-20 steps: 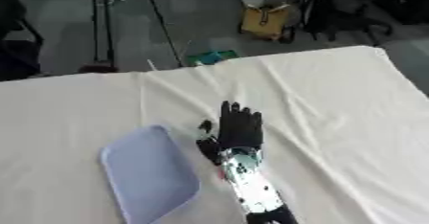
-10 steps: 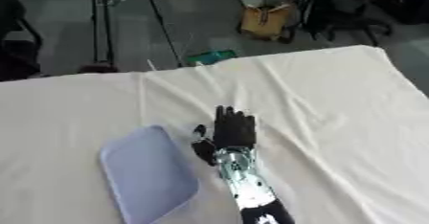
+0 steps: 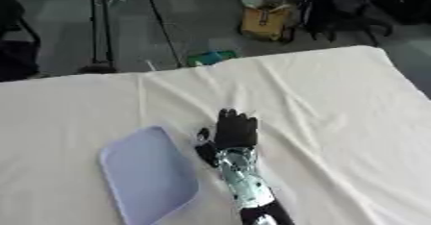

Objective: Pick up objects on the table and place them in the box.

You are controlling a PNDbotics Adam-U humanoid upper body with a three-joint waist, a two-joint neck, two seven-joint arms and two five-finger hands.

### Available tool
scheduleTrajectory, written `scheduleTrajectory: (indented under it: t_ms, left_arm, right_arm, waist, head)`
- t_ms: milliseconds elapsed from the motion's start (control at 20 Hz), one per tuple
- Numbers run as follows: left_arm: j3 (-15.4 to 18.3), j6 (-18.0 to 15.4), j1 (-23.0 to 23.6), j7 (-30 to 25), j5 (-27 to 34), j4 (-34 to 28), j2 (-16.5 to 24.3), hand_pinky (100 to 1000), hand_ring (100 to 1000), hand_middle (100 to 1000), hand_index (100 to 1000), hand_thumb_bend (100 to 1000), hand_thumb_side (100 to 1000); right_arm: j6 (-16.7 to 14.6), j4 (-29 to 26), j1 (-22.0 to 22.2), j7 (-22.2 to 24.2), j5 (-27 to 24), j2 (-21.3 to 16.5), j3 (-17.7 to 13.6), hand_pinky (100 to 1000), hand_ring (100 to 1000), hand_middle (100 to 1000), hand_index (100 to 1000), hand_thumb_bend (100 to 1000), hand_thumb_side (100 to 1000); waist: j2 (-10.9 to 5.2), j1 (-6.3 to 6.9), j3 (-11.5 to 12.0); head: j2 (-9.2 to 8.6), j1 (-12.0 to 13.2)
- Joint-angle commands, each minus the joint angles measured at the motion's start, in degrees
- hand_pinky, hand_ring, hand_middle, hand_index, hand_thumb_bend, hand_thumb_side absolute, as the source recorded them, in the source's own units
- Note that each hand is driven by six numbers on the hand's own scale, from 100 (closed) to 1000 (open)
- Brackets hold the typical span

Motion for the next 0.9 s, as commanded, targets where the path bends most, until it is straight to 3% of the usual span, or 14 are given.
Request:
scheduleTrajectory:
  t_ms: [50, 450, 800, 900]
  left_arm:
    - [-0.10, 0.16, -0.34, -0.11, -0.08, -0.81, 0.43, 711, 805, 849, 769, 100, 912]
    - [-0.01, 0.19, -0.29, -0.08, -0.03, -0.81, 0.45, 712, 806, 851, 769, 100, 912]
    - [0.08, 0.19, -0.28, 0.23, -0.04, -0.81, 0.49, 712, 806, 851, 769, 100, 911]
    - [0.08, 0.16, -0.28, 0.28, -0.05, -0.81, 0.52, 712, 806, 852, 768, 100, 910]
  right_arm:
    - [0.25, -0.63, -0.99, 0.03, 1.13, 0.09, -0.32, 696, 756, 808, 1000, 166, 1000]
    - [0.43, -0.62, -1.02, 0.47, 1.51, -0.07, -0.63, 687, 748, 805, 1000, 152, 1000]
    - [0.46, -0.42, -0.98, 1.44, 0.74, -0.14, -0.99, 642, 695, 797, 1000, 139, 1000]
    - [0.34, -0.07, -0.97, 1.99, 0.41, -0.16, -1.13, 630, 643, 797, 1000, 107, 1000]
  waist:
    - [-1.02, 0.05, -0.06]
    - [-1.07, 0.06, -0.24]
    - [-1.02, 0.13, -0.29]
    - [-1.04, 0.13, -0.26]
  head:
    - [-0.76, 0.06]
    - [-0.79, 0.13]
    - [-0.84, 0.13]
    - [-0.77, 0.13]
